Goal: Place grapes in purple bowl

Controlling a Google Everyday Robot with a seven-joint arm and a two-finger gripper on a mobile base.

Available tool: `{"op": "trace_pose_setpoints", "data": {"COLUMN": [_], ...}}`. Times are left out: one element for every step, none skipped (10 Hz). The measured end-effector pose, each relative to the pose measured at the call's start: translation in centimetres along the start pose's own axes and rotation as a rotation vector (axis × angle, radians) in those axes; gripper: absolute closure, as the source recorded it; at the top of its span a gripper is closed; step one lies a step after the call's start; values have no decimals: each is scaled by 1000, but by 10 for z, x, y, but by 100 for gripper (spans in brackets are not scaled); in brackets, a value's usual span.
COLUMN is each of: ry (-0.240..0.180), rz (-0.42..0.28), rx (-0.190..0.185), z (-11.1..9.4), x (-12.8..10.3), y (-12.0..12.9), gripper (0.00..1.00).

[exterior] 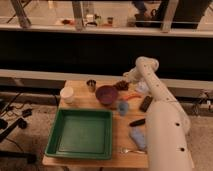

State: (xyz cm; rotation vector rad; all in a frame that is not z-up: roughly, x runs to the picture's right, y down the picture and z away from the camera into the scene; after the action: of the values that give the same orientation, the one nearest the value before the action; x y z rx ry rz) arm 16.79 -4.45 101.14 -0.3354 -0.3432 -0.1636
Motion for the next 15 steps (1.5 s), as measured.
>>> {"op": "trace_pose_setpoints", "data": {"ry": [-3, -5, -8, -10, -13, -17, -19, -21, -24, -26, -28, -30, -32, -35, -41], "rz": [-4, -9, -13, -16, -20, -24, -27, -30, -35, -36, -37, -35, -33, -31, -28], "rx": [-2, -4, -7, -8, -10, -14, -13, -16, -17, -21, -22, -28, -31, -42, -53], "z": [1, 2, 4, 5, 6, 7, 7, 9, 9, 11, 12, 13, 15, 18, 21], "x": [-2, -5, -7, -9, -10, -13, -14, -15, -18, -19, -20, -19, -18, -17, -14], "y": [-1, -2, -2, -3, -3, -3, -4, -3, -4, -3, -3, -2, -2, 0, 1], "gripper": [20, 20, 20, 20, 20, 20, 20, 20, 20, 20, 20, 20, 20, 20, 22]}}
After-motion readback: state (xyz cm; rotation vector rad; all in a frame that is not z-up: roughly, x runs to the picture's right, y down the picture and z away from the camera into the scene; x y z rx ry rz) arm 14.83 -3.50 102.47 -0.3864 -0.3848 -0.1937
